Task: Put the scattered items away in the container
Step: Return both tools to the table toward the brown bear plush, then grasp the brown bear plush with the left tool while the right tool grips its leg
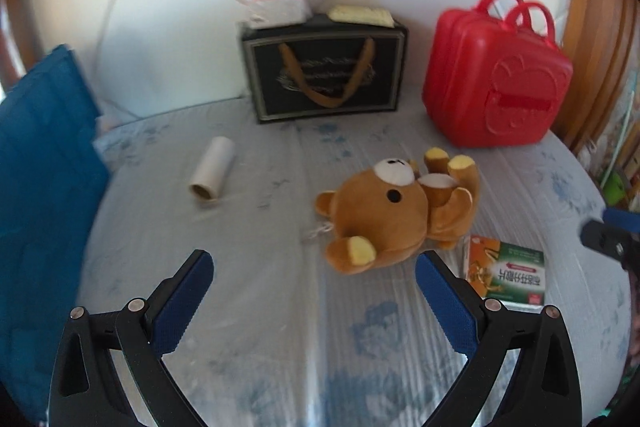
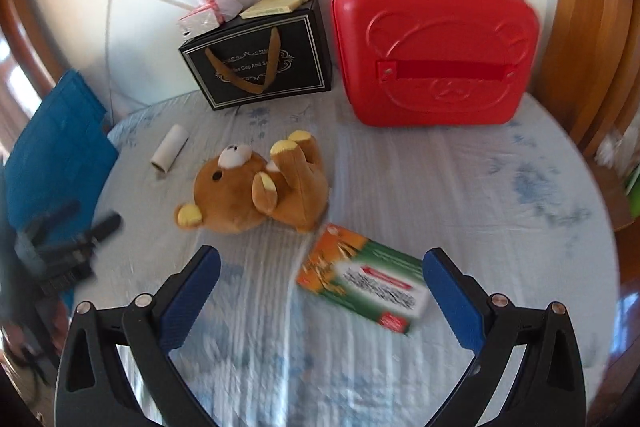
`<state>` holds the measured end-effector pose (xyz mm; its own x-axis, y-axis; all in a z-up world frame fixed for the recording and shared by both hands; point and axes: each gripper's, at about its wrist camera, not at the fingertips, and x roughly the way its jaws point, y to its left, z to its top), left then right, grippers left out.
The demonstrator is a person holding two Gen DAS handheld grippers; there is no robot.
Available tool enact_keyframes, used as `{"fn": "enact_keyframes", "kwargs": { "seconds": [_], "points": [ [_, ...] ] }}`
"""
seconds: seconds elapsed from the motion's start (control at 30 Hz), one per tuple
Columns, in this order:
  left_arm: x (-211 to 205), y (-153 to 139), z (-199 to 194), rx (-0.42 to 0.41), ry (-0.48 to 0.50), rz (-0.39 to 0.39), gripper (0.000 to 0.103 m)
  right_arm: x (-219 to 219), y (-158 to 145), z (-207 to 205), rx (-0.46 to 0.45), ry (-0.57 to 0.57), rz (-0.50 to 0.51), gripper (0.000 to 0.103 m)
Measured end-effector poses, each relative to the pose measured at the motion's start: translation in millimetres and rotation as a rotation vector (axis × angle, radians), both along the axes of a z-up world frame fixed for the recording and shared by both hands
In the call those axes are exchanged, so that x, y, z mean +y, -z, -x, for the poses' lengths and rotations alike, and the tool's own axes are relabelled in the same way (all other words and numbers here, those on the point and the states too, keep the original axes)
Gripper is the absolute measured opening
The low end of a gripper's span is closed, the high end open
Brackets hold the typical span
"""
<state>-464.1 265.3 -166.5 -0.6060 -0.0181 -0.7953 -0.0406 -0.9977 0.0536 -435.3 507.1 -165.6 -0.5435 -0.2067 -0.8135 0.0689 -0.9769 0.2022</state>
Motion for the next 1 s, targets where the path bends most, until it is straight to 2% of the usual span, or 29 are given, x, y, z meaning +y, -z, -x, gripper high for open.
{"fn": "enact_keyframes", "kwargs": {
  "seconds": [0.2,0.33,0.4,0.43,0.47,0.5,0.53,0.57,0.63,0.77,1.0],
  "points": [
    [22,58,40,-0.065,0.087,-0.006,0.102,-21,43,61,-0.057,0.014,0.047,0.103],
    [29,83,59,-0.095,0.115,-0.029,0.102,-32,70,94,-0.072,0.007,0.014,0.103],
    [30,93,65,-0.103,0.136,-0.064,0.102,-34,84,107,-0.088,0.002,0.006,0.103],
    [30,95,67,-0.104,0.144,-0.083,0.100,-34,90,110,-0.094,-0.001,0.001,0.103],
    [31,98,68,-0.103,0.156,-0.098,0.094,-35,98,114,-0.105,-0.004,-0.011,0.102],
    [33,100,69,-0.103,0.172,-0.115,0.086,-35,102,115,-0.111,-0.012,-0.006,0.089],
    [35,101,69,-0.101,0.173,-0.118,0.086,-35,108,116,-0.120,-0.028,0.024,0.074],
    [37,102,70,-0.095,0.169,-0.113,0.084,-34,112,117,-0.120,-0.038,0.063,0.071],
    [40,100,69,-0.077,0.172,-0.097,0.082,-36,111,120,-0.108,-0.062,0.070,0.060],
    [40,96,68,-0.058,0.168,-0.095,0.076,-42,106,118,-0.091,-0.083,0.035,0.054],
    [43,81,54,-0.003,0.171,-0.046,0.075,-48,94,108,-0.031,-0.113,0.014,0.048]
  ]
}}
